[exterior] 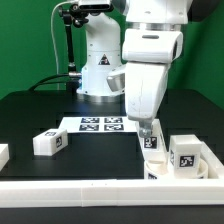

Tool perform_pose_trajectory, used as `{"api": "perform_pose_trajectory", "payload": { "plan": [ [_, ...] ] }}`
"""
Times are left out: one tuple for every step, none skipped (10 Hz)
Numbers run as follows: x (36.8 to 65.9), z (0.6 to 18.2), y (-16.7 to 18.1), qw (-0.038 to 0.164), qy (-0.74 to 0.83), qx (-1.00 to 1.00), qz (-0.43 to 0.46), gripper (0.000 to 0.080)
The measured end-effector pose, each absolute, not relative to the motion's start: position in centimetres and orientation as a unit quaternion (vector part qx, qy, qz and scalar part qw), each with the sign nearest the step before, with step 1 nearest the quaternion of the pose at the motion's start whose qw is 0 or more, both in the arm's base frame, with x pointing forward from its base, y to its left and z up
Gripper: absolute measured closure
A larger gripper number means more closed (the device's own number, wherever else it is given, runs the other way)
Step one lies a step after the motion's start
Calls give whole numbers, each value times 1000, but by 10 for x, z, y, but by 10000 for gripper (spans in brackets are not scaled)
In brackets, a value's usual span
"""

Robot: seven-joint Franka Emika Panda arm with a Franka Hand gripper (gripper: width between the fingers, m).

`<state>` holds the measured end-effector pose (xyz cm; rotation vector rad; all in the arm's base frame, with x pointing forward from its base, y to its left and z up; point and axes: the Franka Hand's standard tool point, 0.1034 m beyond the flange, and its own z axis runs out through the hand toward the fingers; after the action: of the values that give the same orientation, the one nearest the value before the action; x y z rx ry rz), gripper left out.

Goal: Assemble stool

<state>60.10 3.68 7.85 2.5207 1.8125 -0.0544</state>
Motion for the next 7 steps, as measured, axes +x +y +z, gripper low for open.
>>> {"api": "perform_pose_trajectory", "payload": {
  "plan": [
    [601,78,37,18,576,817,-17,462],
    [601,78,36,18,576,817,-18,462],
    [601,78,36,19,557,830,-17,462],
    [600,78,37,17,509,860,-19,462],
    [599,78,39,17,464,886,-20,462],
    [597,78,40,16,413,910,-22,462],
    [596,78,41,13,361,932,-25,461]
  ]
}}
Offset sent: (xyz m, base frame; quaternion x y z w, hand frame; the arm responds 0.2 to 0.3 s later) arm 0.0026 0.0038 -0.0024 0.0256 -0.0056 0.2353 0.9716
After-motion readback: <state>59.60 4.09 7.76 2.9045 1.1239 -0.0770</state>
